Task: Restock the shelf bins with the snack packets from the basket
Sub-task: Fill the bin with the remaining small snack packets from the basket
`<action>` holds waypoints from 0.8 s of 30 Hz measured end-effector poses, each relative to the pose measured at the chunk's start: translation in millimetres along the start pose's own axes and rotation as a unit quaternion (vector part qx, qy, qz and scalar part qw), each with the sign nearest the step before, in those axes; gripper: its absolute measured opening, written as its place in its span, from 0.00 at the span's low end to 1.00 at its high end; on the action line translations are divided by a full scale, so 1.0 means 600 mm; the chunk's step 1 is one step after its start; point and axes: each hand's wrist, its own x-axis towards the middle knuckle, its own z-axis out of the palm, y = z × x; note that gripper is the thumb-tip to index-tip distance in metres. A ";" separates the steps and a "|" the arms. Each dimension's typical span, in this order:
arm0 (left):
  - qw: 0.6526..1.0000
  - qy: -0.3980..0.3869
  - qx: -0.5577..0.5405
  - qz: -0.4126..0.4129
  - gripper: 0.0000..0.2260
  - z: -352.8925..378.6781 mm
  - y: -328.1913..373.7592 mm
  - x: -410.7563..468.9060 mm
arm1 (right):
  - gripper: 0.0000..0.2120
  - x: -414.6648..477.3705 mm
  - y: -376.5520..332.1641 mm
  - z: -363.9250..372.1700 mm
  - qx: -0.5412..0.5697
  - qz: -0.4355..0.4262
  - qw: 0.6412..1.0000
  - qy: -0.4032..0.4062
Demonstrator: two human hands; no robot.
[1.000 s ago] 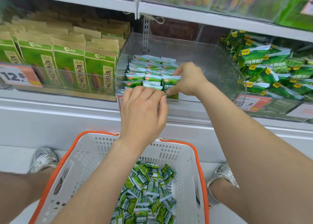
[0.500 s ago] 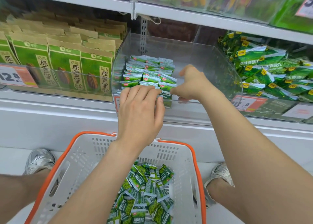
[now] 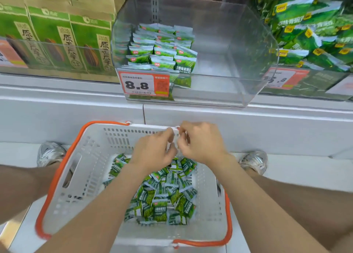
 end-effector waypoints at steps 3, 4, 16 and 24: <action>0.980 -0.187 0.048 -0.046 0.06 0.057 -0.038 -0.041 | 0.08 -0.049 0.031 0.066 -0.022 0.053 0.975 -0.215; 0.970 -0.225 0.065 -0.057 0.06 0.074 -0.047 -0.057 | 0.07 -0.065 0.037 0.084 -0.012 0.066 0.958 -0.278; 0.890 -0.397 0.216 -0.057 0.31 0.193 -0.082 -0.114 | 0.09 -0.124 0.039 0.175 0.040 0.143 0.888 -0.435; 0.932 -0.320 0.118 -0.121 0.20 0.189 -0.065 -0.106 | 0.08 -0.126 0.017 0.188 0.071 0.125 0.885 -0.443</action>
